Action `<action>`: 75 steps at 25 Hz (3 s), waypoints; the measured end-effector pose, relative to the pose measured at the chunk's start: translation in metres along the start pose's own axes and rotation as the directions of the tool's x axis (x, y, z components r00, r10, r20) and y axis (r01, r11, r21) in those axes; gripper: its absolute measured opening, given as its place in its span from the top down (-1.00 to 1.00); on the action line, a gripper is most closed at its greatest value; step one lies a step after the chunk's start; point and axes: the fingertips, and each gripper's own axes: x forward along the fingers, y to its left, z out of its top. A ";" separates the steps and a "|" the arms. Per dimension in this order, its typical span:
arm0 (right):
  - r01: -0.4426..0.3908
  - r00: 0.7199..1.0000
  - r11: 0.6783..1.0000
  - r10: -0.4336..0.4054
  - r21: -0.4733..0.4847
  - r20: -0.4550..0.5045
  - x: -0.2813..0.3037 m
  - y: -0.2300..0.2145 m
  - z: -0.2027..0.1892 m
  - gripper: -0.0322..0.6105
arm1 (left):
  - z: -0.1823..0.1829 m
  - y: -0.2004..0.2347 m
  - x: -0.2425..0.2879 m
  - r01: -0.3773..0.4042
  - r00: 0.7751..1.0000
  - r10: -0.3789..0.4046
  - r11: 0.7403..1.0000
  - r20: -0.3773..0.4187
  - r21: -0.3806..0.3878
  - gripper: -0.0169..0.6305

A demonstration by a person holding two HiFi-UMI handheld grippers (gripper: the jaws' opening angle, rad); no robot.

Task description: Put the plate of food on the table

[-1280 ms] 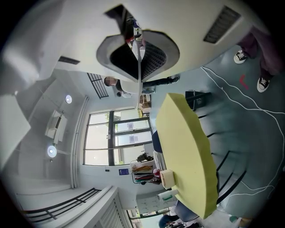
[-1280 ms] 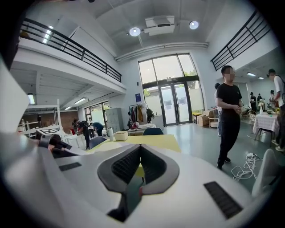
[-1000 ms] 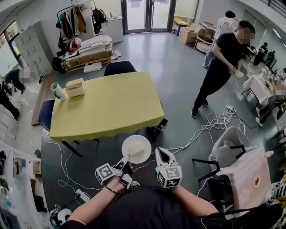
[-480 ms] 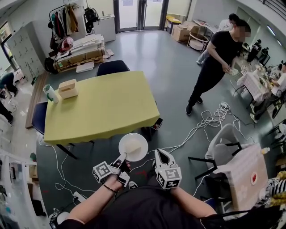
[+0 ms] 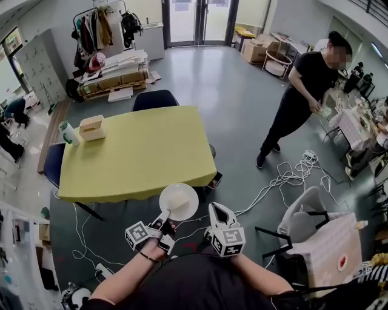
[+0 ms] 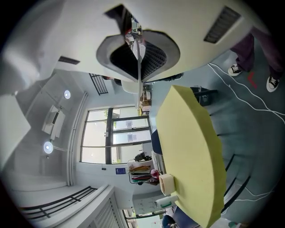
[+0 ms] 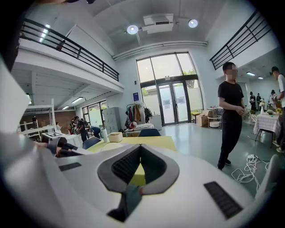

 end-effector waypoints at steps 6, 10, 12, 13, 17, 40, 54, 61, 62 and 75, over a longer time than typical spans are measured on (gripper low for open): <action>-0.049 0.999 0.999 0.049 -0.007 0.000 0.036 -0.035 0.019 0.86 | 0.008 -0.010 0.048 -0.002 0.999 0.002 1.000 0.048 -0.005 0.89; -0.073 0.997 0.997 0.073 -0.002 -0.006 0.054 -0.062 0.026 0.86 | 0.009 -0.014 0.079 -0.003 0.997 0.004 1.000 0.078 -0.007 0.89; -0.086 0.996 0.996 0.086 0.000 -0.010 0.062 -0.075 0.030 0.86 | 0.009 -0.017 0.092 -0.005 0.995 0.006 1.000 0.096 -0.009 0.89; -0.094 0.996 0.996 0.094 -0.002 -0.010 0.065 -0.082 0.033 0.86 | 0.009 -0.019 0.098 -0.004 0.995 0.005 1.000 0.105 -0.009 0.89; -0.129 0.992 0.992 0.129 -0.009 -0.015 0.078 -0.105 0.040 0.86 | 0.008 -0.025 0.125 0.006 0.990 -0.005 1.000 0.140 -0.012 0.89; -0.170 0.984 0.985 0.170 -0.001 -0.045 0.144 -0.182 0.051 0.86 | 0.029 -0.031 0.214 0.008 0.975 0.002 0.999 0.221 -0.043 0.89; -0.061 0.997 0.998 0.061 0.002 -0.046 0.247 -0.219 0.082 0.86 | 0.121 -0.028 0.307 0.016 0.990 -0.011 0.999 0.138 -0.040 0.89; -0.040 0.999 0.999 0.040 -0.011 -0.033 0.332 -0.203 0.123 0.86 | 0.201 -0.029 0.355 0.008 0.995 -0.005 1.000 0.102 -0.023 0.89; -0.033 0.999 0.999 0.032 -0.009 -0.036 0.341 -0.202 0.127 0.86 | 0.211 -0.027 0.360 -0.004 0.996 0.006 1.000 0.093 -0.018 0.89; 0.030 0.997 0.999 -0.031 -0.012 -0.074 0.410 -0.200 0.153 0.86 | 0.290 -0.009 0.427 -0.010 1.000 0.011 0.999 0.027 -0.032 0.89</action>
